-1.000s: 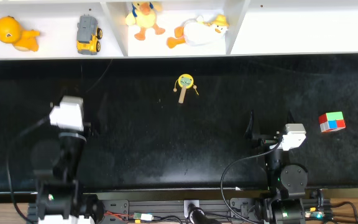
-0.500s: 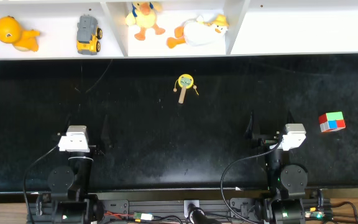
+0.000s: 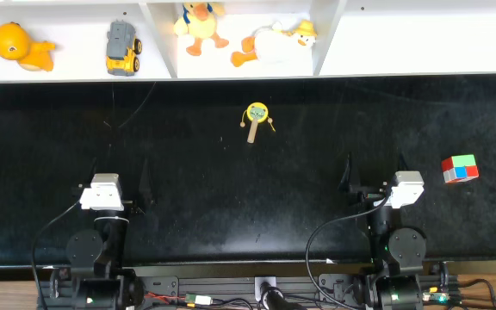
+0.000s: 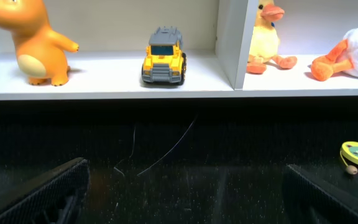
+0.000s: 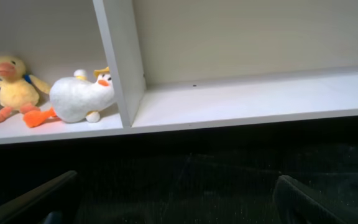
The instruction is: Store Toys
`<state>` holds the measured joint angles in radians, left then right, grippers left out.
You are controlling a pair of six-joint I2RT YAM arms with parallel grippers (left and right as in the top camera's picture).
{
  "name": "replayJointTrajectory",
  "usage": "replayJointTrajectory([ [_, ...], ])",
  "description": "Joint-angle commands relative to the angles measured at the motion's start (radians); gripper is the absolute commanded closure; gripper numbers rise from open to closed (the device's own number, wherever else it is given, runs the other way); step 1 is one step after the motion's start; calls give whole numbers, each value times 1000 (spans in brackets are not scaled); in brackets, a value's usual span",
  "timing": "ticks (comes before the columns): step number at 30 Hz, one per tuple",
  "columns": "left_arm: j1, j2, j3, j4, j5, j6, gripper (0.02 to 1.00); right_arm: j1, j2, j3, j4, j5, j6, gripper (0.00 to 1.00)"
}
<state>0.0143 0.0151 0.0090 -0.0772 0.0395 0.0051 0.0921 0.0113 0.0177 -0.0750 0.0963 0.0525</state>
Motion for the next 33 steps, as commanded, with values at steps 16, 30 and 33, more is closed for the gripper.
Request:
replayJointTrajectory([
  [16, -5, -12, -1, -7, -16, -13, 23, 36, 30, 6, -18, 124, 3, 5],
  [30, -5, -12, -1, -7, -16, -14, 20, 481, 755, 594, -583, 356, 389, 5],
  [33, -5, -12, -1, -7, -16, -14, 20, 550, 914, 712, -689, 333, 446, 5],
])
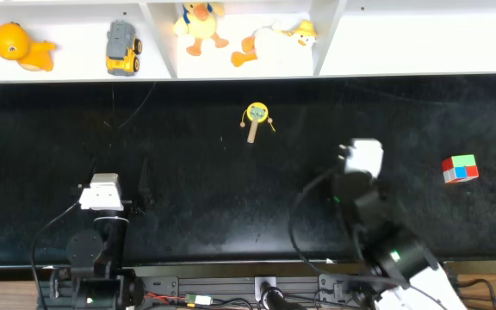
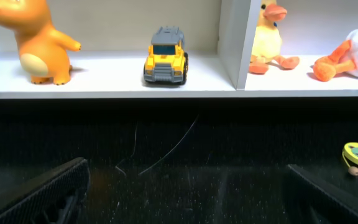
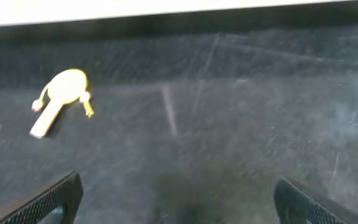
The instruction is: Store Toys
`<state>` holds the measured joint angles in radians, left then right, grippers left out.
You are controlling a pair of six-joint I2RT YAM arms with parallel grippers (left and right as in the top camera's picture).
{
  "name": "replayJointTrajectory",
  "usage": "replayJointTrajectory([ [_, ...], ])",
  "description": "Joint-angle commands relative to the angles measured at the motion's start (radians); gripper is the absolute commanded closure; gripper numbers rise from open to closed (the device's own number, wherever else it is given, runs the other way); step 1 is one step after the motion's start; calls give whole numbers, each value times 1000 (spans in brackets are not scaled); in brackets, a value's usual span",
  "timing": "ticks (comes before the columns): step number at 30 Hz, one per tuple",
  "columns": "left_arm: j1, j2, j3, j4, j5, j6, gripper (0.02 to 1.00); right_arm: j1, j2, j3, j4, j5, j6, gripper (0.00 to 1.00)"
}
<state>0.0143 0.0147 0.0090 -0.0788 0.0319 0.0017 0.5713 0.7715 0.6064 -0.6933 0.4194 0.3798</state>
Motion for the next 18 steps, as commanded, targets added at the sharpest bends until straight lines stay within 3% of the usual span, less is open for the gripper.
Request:
replayJointTrajectory([
  [1, -5, -12, -1, -5, -8, -10, 20, 92, 219, 169, -105, -4, 139, 5],
  [12, -5, -12, -1, -5, -8, -10, 20, 209, 686, 526, -134, -48, 145, 5],
  [14, -5, -12, -1, -5, -8, -10, 20, 215, 747, 563, -132, -89, 147, 5],
  [18, -5, -12, -1, -5, -8, -10, 20, 216, 859, 624, -133, -113, 262, 3],
])
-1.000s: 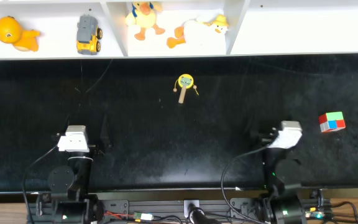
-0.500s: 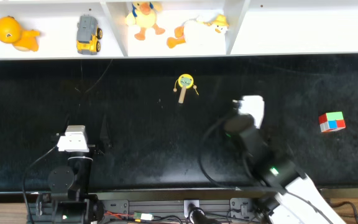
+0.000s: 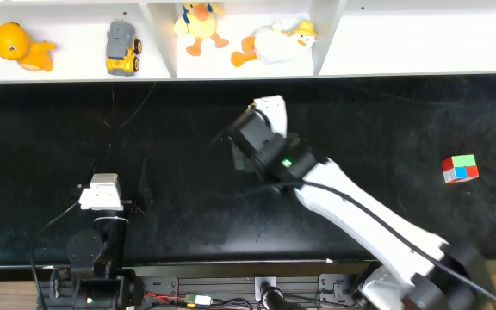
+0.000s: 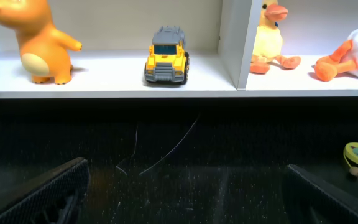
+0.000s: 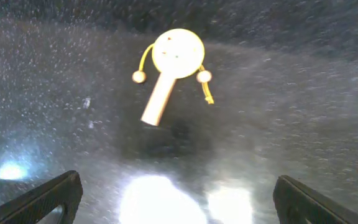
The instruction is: Store Toys
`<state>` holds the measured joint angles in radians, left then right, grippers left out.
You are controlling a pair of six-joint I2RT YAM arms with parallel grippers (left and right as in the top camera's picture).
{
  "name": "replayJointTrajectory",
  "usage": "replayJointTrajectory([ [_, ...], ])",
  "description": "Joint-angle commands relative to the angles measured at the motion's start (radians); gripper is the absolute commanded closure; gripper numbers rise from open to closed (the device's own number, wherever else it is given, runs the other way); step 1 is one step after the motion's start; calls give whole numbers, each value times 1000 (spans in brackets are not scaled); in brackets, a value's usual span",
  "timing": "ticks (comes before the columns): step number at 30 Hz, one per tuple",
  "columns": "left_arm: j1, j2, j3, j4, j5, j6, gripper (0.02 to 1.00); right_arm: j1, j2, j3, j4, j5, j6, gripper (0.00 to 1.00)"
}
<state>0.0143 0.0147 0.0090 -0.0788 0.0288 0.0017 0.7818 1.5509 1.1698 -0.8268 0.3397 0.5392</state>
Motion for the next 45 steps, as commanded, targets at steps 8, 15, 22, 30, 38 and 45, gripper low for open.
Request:
replayJointTrajectory([
  [8, -5, -12, -1, -5, -5, -10, 20, -5, 225, 100, 127, -24, 172, 5],
  [15, -5, -12, -1, -5, -5, -10, 23, -24, 280, 100, 167, 26, 262, 5],
  [22, -5, -12, -1, -5, -5, -10, 20, -36, 322, 100, 255, 30, 269, 3],
  [30, -5, -12, -1, -5, -5, -10, 20, -58, 346, 100, 270, -17, 308, 1],
  [38, -5, -12, -1, -5, -5, -10, 20, -88, 359, 100, 240, -93, 307, 25],
  [45, -5, -12, -1, -5, -5, -10, 20, -95, 359, 100, 199, -108, 307, 20],
])
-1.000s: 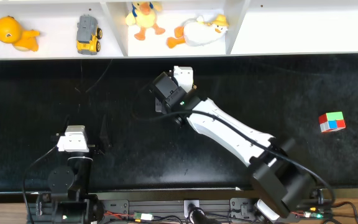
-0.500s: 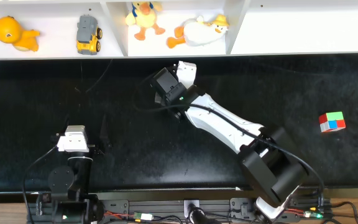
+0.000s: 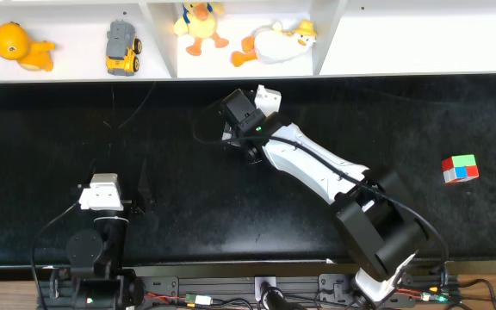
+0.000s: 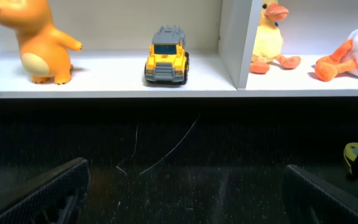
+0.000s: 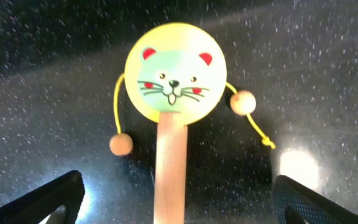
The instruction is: Store Toys
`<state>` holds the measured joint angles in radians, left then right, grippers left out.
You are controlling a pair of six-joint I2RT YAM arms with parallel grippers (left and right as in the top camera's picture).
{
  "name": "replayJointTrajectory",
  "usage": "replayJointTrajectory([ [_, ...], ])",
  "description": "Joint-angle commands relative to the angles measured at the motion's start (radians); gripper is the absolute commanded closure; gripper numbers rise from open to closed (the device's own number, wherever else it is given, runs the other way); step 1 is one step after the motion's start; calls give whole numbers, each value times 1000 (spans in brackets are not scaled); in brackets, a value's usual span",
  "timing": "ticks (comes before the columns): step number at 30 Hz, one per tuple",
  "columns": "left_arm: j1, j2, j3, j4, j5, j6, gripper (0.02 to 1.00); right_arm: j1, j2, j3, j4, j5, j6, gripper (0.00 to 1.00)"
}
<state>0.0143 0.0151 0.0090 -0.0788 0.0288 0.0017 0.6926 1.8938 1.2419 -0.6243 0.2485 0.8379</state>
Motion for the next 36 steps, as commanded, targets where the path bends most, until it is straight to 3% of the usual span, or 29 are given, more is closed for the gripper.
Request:
replayJointTrajectory([
  [1, -5, -12, -1, -5, -5, -10, 20, -6, 18, 28, -5, -18, 8, 20],
  [11, -5, -12, -1, -5, -5, -10, 20, -4, 83, 28, -5, -69, 7, 16],
  [20, -5, -12, -1, -5, -5, -10, 20, -4, 87, 28, -37, -69, 3, 299],
  [25, -5, -12, -1, -5, -5, -10, 20, -4, 87, 28, -67, -76, 3, 516],
  [31, -5, -12, -1, -5, -5, -10, 20, -4, 87, 28, -71, -77, 4, 595],
  [36, -5, -12, -1, -5, -5, -10, 20, -4, 87, 28, -72, -81, 4, 750],
])
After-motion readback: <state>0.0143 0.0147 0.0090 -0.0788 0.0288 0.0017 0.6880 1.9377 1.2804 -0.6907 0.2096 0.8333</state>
